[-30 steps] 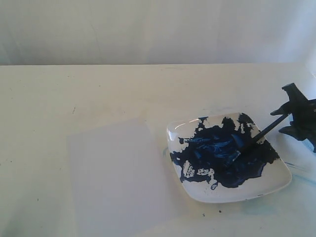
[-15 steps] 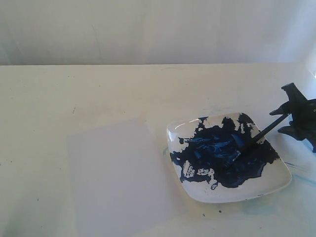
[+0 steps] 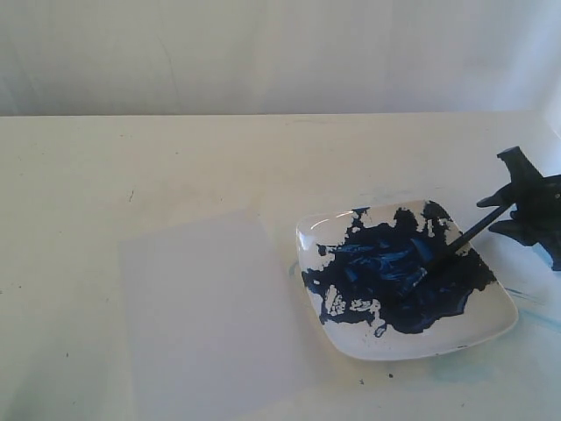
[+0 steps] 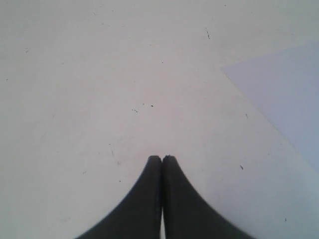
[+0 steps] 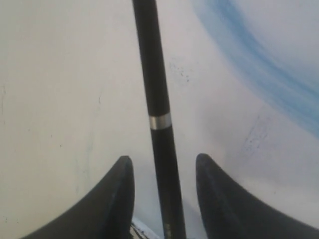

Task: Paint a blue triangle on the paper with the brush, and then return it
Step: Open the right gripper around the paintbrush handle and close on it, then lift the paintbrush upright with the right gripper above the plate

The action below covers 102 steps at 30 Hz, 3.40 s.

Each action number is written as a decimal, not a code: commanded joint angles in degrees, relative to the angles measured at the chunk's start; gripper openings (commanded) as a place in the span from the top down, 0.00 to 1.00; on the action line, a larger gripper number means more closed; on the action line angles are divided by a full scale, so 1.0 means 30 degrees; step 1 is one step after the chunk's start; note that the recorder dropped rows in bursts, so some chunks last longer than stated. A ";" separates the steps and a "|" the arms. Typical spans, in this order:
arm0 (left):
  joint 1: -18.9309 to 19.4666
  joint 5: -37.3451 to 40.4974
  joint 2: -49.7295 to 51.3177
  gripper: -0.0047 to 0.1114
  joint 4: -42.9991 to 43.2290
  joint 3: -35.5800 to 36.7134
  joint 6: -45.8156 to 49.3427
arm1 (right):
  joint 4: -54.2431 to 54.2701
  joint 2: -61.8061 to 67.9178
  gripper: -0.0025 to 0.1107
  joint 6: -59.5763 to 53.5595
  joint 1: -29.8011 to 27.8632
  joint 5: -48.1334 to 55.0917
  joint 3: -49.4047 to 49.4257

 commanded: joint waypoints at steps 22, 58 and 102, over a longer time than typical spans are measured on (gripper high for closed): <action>0.0050 0.0052 -0.0097 0.96 -0.0132 0.0060 0.0003 | 0.0280 0.0594 0.76 -0.0449 0.0001 0.0094 -0.0041; 0.0050 0.0052 -0.0097 0.96 -0.0132 0.0060 0.0003 | 0.1303 -0.5495 0.98 -0.6210 0.0001 -0.0482 -0.0005; 0.0050 0.0052 -0.0097 0.96 -0.0132 0.0060 0.0003 | 0.4960 -1.3984 0.98 -2.3595 0.1543 0.5901 0.2747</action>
